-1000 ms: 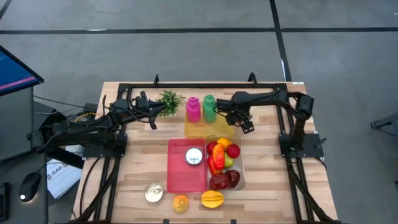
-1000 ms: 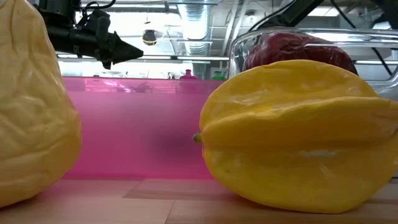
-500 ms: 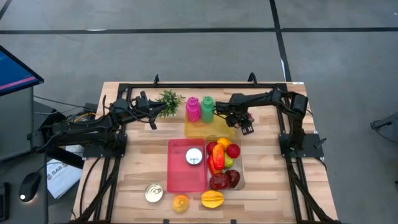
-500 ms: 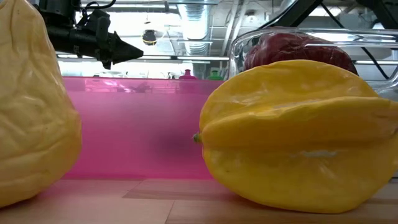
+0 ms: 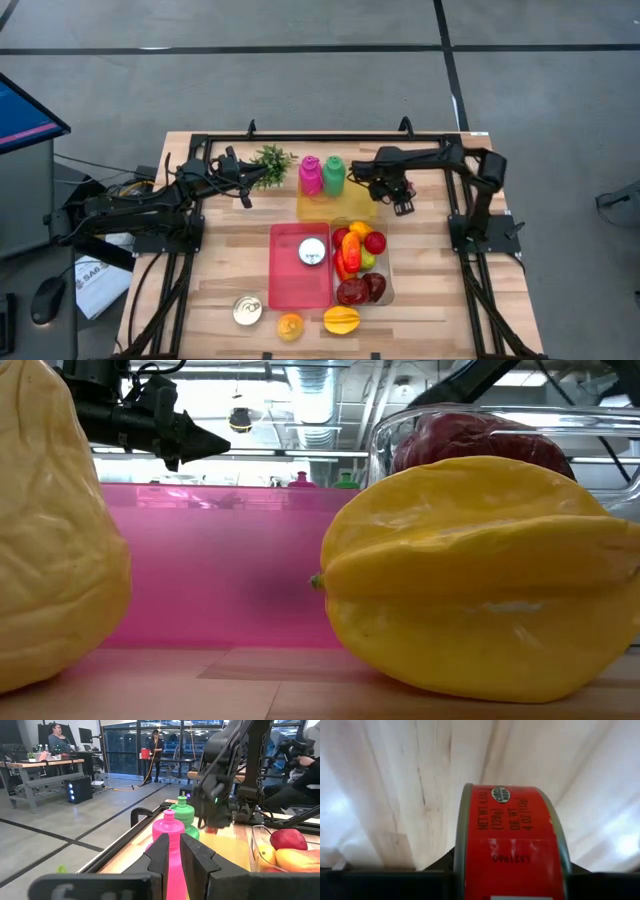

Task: Pick & Place Food Item
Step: Put the red tuna can into the red bin

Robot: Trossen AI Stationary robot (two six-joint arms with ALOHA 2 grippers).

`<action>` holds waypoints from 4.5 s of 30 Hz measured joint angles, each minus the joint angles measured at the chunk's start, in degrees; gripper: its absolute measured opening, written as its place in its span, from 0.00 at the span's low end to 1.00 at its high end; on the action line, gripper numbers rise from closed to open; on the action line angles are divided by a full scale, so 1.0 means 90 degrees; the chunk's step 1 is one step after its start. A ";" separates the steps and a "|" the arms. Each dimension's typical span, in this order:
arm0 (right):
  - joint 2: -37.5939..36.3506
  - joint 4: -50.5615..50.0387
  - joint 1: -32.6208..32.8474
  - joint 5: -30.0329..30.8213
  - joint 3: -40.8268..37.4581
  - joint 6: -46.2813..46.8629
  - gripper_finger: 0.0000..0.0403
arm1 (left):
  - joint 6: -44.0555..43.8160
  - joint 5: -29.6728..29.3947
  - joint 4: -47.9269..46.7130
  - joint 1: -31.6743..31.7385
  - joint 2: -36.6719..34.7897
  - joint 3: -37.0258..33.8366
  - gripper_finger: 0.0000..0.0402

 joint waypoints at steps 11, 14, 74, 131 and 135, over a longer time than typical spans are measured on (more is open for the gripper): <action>-0.1961 -0.0523 0.0193 -0.0002 0.0000 0.1529 0.27 | 0.0001 0.0000 0.0000 0.0000 0.0000 0.0000 0.09; -0.2467 -0.0521 0.0374 -0.0002 0.0000 0.2193 0.27 | 0.0000 0.0000 0.0002 0.0000 0.0000 0.0000 0.09; 0.0709 0.7412 0.3117 -0.2085 0.1484 0.7449 0.27 | -0.0024 0.0002 0.0132 -0.0031 0.0053 0.0000 0.09; 0.0673 0.4916 0.2990 -0.2519 0.2193 0.7103 0.34 | -0.0024 0.0001 0.0131 -0.0044 0.0039 0.0002 0.09; 0.0673 0.4988 0.3038 -0.2647 0.2193 0.7096 0.19 | -0.0024 0.0002 0.0131 -0.0044 0.0039 0.0001 0.09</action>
